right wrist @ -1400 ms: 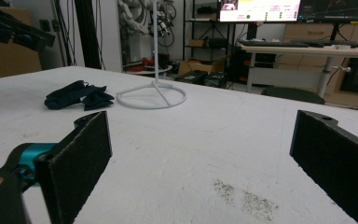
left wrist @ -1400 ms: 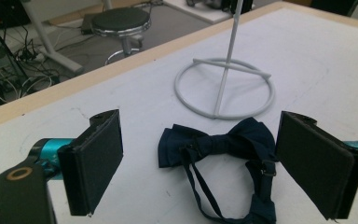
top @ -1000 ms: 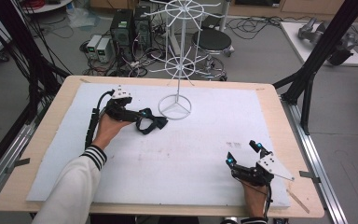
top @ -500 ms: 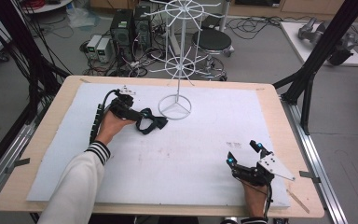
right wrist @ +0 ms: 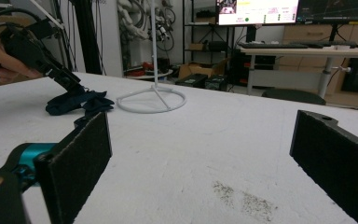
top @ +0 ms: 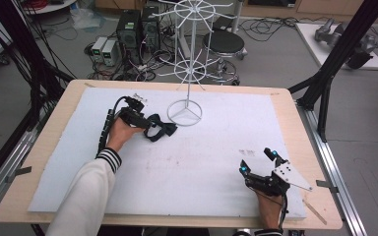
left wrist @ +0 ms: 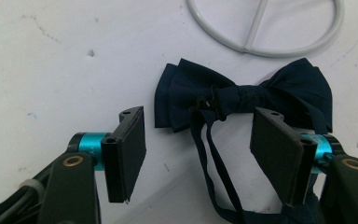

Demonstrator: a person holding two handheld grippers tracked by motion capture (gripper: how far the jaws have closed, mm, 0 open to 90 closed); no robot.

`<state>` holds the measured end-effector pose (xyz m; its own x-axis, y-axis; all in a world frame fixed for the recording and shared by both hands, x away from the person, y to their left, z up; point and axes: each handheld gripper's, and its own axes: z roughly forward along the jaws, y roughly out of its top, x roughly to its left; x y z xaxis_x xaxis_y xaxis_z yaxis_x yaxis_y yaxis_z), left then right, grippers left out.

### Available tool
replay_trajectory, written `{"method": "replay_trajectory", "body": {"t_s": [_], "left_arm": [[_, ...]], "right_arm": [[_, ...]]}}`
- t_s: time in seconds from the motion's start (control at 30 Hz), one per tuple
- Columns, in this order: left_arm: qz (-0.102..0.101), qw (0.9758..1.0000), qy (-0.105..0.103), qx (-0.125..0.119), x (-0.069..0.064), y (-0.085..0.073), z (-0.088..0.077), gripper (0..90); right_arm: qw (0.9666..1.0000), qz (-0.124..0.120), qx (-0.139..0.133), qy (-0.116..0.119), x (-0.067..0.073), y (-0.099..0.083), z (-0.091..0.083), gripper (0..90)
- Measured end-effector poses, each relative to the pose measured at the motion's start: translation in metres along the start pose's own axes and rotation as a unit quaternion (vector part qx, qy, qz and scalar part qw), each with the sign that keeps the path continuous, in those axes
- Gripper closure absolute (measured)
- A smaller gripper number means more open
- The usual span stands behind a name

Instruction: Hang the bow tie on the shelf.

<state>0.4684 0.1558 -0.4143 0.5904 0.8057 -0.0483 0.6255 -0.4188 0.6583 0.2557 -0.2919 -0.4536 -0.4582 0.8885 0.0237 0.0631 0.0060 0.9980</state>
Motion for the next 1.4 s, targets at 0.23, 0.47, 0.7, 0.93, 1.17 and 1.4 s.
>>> {"method": "replay_trajectory", "body": {"t_s": [0.23,0.47,0.7,0.93,1.17,1.4], "left_arm": [[-0.016,0.9997,0.001,0.017,0.000,0.001,0.004,42.4],[-0.030,0.9992,-0.007,0.026,-0.001,0.002,0.010,44.4],[-0.036,0.9986,-0.008,0.038,-0.002,0.002,0.014,53.9],[-0.036,0.9985,-0.011,0.041,-0.001,0.002,0.011,65.4],[-0.032,0.9983,-0.019,0.045,-0.003,0.001,0.010,82.9],[-0.024,0.9985,-0.023,0.044,-0.004,-0.001,0.008,88.0]], "right_arm": [[1.0000,0.002,-0.003,0.000,0.000,0.000,0.000,4.4],[1.0000,0.004,-0.004,0.001,0.000,0.000,-0.001,4.4],[1.0000,0.003,-0.005,0.001,0.000,0.000,-0.001,4.4],[1.0000,0.004,-0.005,0.001,0.000,0.000,-0.001,4.4],[1.0000,0.005,-0.006,0.000,0.000,0.000,-0.001,4.4],[1.0000,0.006,-0.006,0.000,0.000,-0.001,-0.002,4.4]]}}
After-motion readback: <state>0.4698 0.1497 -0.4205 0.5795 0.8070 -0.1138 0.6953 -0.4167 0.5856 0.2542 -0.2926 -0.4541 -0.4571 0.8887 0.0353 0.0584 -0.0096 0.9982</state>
